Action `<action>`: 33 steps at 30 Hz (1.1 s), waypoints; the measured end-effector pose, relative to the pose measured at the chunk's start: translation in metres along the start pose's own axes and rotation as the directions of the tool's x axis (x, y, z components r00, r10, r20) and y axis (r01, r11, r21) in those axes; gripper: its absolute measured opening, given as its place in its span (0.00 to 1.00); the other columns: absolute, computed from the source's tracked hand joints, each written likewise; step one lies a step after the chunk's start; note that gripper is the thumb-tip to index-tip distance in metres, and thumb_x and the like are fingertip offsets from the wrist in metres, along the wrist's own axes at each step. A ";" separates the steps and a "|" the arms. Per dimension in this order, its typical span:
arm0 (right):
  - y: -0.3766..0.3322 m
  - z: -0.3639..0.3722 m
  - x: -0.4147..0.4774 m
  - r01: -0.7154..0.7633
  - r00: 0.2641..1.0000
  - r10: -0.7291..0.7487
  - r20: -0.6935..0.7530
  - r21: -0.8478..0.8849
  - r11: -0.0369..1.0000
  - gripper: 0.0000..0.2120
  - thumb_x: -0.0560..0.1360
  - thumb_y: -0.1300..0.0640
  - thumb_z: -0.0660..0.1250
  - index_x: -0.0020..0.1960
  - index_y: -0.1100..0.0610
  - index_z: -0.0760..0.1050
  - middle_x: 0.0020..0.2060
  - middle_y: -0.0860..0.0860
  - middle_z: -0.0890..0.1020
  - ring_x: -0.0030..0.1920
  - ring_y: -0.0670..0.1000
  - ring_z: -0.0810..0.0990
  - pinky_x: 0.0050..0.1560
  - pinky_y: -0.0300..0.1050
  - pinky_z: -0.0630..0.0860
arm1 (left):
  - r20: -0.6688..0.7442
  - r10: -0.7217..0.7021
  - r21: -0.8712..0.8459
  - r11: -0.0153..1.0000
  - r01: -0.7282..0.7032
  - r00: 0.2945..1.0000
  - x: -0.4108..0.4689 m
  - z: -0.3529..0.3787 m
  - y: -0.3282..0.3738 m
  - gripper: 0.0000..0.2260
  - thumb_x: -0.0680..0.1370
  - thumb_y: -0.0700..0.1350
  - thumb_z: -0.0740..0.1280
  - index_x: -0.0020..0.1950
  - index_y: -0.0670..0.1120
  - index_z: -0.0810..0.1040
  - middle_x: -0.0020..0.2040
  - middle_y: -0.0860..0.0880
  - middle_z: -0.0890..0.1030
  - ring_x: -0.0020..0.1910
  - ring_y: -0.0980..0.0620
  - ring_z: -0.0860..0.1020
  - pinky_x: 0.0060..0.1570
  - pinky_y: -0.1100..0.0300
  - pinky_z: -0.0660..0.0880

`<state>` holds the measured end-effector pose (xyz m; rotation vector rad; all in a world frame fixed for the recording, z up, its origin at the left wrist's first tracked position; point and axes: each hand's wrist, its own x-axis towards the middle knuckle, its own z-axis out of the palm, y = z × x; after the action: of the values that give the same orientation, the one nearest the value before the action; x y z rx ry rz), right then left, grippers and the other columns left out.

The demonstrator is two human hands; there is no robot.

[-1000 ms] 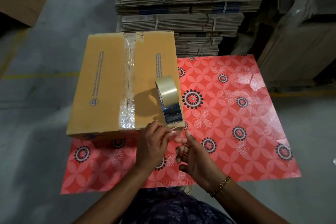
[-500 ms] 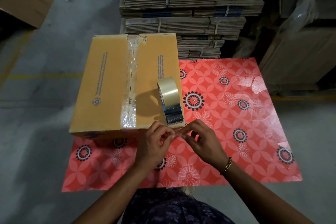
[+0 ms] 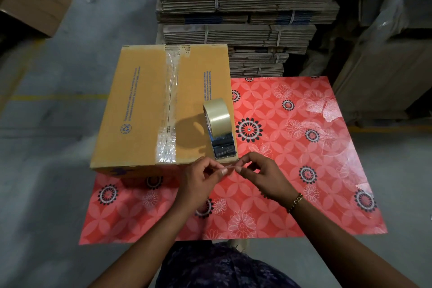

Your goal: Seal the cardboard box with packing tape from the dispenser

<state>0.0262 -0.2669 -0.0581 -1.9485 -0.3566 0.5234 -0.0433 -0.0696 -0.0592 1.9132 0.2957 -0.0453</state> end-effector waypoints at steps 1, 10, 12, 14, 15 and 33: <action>-0.002 0.000 0.001 -0.048 0.999 0.048 0.013 0.046 0.998 0.01 0.77 0.59 0.72 0.47 0.56 0.81 0.43 0.53 0.85 0.39 0.49 0.81 0.38 0.40 0.75 | 0.006 -0.051 -0.029 0.998 0.051 0.999 0.001 0.001 0.001 0.03 0.75 0.46 0.75 0.43 0.51 0.82 0.42 0.53 0.84 0.41 0.58 0.82 0.41 0.60 0.79; -0.011 0.000 0.011 -0.302 0.953 0.295 0.065 0.201 0.932 0.02 0.74 0.62 0.70 0.45 0.60 0.82 0.39 0.57 0.85 0.38 0.50 0.80 0.29 0.40 0.72 | 0.033 -0.442 -0.344 0.837 0.425 0.896 0.010 0.009 0.019 0.07 0.73 0.42 0.76 0.45 0.39 0.81 0.27 0.51 0.81 0.26 0.55 0.77 0.25 0.63 0.68; -0.014 0.000 0.012 -0.321 0.947 0.313 0.071 0.204 0.925 0.01 0.74 0.61 0.72 0.43 0.58 0.82 0.38 0.55 0.84 0.37 0.49 0.80 0.29 0.40 0.72 | 0.030 -0.459 -0.344 0.829 0.440 0.888 0.010 0.009 0.022 0.08 0.73 0.43 0.76 0.44 0.39 0.81 0.26 0.51 0.81 0.25 0.56 0.76 0.25 0.64 0.67; -0.017 0.001 0.014 -0.324 0.946 0.318 0.060 0.200 0.925 0.04 0.73 0.60 0.73 0.40 0.55 0.81 0.36 0.55 0.84 0.35 0.47 0.81 0.29 0.40 0.72 | 0.017 -0.470 -0.354 0.822 0.445 0.882 0.011 0.011 0.025 0.08 0.73 0.42 0.76 0.41 0.42 0.79 0.26 0.50 0.80 0.23 0.57 0.74 0.23 0.65 0.66; -0.019 0.002 0.015 -0.322 0.946 0.319 0.050 0.199 0.925 0.04 0.73 0.60 0.74 0.40 0.55 0.80 0.35 0.55 0.83 0.35 0.47 0.81 0.28 0.40 0.72 | 0.007 -0.480 -0.366 0.815 0.449 0.877 0.011 0.013 0.026 0.09 0.73 0.41 0.76 0.39 0.43 0.77 0.25 0.50 0.79 0.21 0.57 0.72 0.23 0.65 0.65; -0.019 0.034 -0.004 -0.405 0.876 0.479 0.058 0.626 0.666 0.05 0.76 0.54 0.73 0.45 0.55 0.79 0.36 0.51 0.82 0.31 0.46 0.77 0.28 0.38 0.70 | 0.019 -0.512 -0.443 0.766 0.466 0.859 0.010 0.024 0.026 0.10 0.74 0.39 0.73 0.37 0.47 0.74 0.30 0.49 0.83 0.30 0.55 0.80 0.23 0.66 0.68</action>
<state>0.0051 -0.2345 -0.0525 -1.3779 0.3624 0.7324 -0.0252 -0.0983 -0.0460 1.3495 0.8096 -0.2134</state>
